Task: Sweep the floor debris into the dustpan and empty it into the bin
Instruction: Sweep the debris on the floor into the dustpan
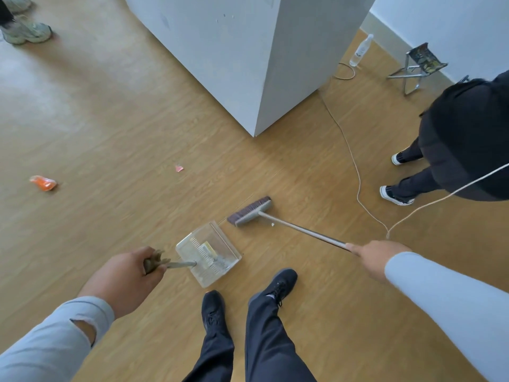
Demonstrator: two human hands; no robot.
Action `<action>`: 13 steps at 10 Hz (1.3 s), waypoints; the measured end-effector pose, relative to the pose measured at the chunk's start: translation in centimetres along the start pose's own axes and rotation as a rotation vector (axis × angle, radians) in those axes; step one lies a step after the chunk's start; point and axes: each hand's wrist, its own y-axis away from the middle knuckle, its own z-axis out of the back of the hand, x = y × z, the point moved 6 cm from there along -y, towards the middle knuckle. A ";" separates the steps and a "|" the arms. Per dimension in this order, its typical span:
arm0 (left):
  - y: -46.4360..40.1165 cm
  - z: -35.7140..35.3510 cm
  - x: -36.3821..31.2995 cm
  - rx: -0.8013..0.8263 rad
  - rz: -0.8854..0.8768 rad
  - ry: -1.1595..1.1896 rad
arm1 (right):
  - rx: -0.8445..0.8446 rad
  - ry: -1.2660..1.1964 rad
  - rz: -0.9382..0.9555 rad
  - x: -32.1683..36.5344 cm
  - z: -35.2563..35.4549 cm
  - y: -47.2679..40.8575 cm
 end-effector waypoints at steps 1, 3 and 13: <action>0.0 -0.2 -0.1 0.010 -0.008 -0.001 | 0.024 0.062 -0.071 -3.9 -0.9 0.7; -0.4 -0.5 -1.8 0.031 -0.060 -0.046 | -0.014 -0.252 -0.078 -7.4 -4.9 5.5; -6.8 -1.6 -10.3 0.012 -0.265 -0.276 | 0.064 -1.362 -0.017 6.3 -8.7 11.3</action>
